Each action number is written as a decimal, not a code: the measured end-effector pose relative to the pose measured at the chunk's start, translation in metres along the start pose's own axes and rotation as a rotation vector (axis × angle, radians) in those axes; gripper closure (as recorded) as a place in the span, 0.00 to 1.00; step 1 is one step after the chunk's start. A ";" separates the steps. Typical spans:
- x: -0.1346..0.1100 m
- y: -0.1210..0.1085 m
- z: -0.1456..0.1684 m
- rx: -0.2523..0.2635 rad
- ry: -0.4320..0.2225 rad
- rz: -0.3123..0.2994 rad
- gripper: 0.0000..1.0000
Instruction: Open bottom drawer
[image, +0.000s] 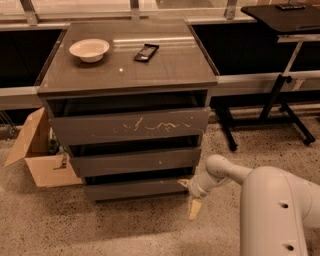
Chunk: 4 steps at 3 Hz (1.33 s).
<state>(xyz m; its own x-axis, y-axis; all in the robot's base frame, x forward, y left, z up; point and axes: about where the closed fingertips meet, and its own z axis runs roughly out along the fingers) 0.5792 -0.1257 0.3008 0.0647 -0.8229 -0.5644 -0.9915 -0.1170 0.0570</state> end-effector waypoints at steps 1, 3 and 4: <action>0.004 -0.021 -0.008 0.041 0.001 -0.009 0.00; 0.011 -0.032 0.007 0.039 -0.025 -0.028 0.00; 0.032 -0.056 0.034 0.058 -0.028 -0.034 0.00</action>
Offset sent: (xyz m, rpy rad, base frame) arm 0.0223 -0.0053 0.0028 0.0026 -0.0401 -0.0162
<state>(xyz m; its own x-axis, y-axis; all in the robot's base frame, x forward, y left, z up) 0.6328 -0.1265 0.2515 0.0959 -0.8028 -0.5884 -0.9937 -0.1113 -0.0101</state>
